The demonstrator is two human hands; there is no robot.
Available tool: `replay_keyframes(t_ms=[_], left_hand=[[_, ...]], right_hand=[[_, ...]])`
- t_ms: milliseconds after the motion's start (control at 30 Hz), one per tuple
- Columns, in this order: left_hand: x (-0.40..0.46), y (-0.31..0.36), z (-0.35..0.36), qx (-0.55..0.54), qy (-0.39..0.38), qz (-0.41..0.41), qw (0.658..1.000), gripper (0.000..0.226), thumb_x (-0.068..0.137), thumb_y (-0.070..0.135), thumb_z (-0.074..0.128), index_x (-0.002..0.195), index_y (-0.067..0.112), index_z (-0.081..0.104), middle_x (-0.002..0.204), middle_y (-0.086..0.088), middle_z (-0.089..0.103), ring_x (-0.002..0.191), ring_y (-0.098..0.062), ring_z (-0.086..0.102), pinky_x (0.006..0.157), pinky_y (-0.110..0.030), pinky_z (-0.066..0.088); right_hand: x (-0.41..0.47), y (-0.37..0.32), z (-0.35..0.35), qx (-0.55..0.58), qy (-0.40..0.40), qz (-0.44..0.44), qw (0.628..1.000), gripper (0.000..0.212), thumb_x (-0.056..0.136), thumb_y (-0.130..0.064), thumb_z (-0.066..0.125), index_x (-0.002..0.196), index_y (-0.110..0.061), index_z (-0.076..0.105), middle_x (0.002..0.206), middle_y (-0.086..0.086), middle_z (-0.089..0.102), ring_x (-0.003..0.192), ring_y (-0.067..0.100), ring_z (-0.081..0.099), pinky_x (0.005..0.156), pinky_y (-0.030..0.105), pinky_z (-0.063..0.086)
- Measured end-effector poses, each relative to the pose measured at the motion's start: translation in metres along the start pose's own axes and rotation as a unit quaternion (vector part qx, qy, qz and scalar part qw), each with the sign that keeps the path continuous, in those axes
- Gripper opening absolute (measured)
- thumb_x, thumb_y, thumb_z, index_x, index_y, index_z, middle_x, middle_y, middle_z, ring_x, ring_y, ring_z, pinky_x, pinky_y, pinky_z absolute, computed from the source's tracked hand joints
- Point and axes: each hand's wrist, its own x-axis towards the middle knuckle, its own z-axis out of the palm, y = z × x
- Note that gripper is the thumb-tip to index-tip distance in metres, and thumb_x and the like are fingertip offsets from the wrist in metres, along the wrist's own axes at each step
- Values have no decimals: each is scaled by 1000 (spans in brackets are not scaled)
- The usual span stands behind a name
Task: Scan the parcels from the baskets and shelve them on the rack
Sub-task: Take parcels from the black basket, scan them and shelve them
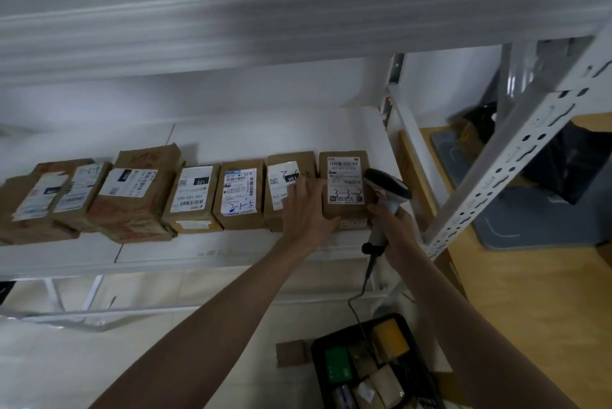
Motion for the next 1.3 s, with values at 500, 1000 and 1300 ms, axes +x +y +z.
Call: replay_keyframes(t_ms=[500, 1000, 1300], left_hand=[[9, -52, -15, 14, -156, -29, 987, 98, 77, 51, 80, 156, 35, 23, 165, -5, 9, 149, -51, -2, 119, -69, 7], [-2, -121, -55, 42, -146, -82, 985, 92, 79, 53, 77, 153, 38, 25, 165, -1, 12, 149, -45, 8, 120, -63, 12], [-19, -116, -64, 37, -119, -23, 992, 91, 85, 44, 75, 158, 30, 24, 166, -11, 9, 152, -39, 8, 123, -55, 13]], right_hand=[[0, 7, 45, -11, -71, -17, 997, 18, 92, -3, 64, 110, -5, 65, 87, 7, 69, 74, 21, 62, 69, 34, 55], [-37, 21, 111, -36, -159, -10, 986, 15, 92, -1, 62, 106, -4, 65, 84, 6, 66, 74, 20, 58, 66, 31, 48], [-60, 28, 104, -20, -131, -37, 990, 14, 92, -6, 65, 94, -20, 67, 70, -11, 71, 67, 7, 66, 57, 22, 52]])
